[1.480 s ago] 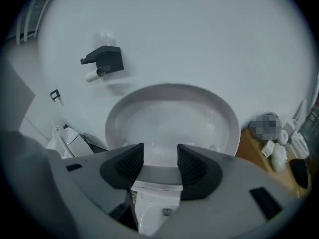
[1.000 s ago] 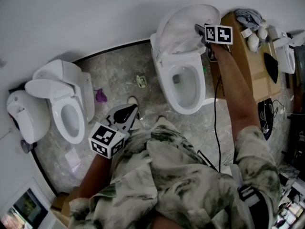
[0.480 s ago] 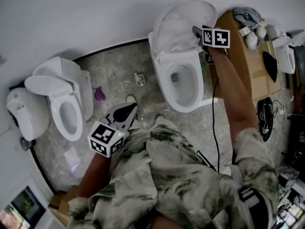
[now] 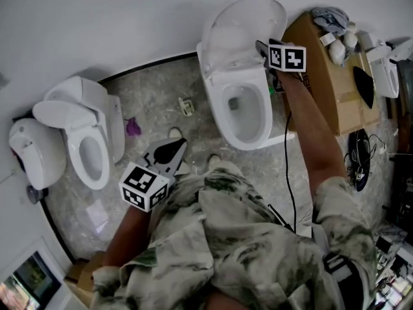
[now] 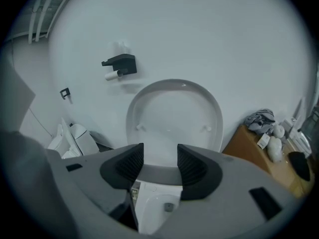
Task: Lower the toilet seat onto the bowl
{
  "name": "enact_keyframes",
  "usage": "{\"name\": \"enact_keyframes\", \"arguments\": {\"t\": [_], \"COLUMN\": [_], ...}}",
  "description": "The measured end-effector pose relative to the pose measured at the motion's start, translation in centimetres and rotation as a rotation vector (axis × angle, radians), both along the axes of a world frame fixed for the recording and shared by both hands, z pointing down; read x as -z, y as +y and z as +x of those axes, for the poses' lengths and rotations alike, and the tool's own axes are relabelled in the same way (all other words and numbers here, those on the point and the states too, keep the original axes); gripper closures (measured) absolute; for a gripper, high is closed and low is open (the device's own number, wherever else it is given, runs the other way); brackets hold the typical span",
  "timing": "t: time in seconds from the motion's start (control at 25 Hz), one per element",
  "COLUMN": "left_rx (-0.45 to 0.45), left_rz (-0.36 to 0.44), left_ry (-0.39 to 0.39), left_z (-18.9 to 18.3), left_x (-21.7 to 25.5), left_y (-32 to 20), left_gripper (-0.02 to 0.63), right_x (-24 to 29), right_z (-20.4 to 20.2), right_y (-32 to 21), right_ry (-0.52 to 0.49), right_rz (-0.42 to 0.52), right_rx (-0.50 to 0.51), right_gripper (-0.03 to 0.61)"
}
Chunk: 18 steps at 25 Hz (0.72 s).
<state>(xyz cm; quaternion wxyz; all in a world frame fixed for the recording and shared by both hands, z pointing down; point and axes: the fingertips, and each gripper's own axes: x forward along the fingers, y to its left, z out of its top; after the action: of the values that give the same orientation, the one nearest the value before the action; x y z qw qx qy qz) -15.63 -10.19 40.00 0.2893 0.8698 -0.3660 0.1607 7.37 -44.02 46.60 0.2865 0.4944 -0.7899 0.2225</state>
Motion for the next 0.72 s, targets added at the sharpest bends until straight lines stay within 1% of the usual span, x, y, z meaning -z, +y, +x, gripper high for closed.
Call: {"name": "enact_keyframes", "arguments": {"t": [0.72], "left_rx": [-0.022], "left_rz": [0.0], "left_ry": [0.004], "left_z": [3.6], "left_x": [-0.4], "left_y": [2.8], "left_gripper": [0.591], "right_x": [-0.7], "right_z": [1.5], "right_y": [4.8], "right_ry": [-0.014], "right_rz": [0.036], "right_rx": [0.011], "right_gripper": [0.351]}}
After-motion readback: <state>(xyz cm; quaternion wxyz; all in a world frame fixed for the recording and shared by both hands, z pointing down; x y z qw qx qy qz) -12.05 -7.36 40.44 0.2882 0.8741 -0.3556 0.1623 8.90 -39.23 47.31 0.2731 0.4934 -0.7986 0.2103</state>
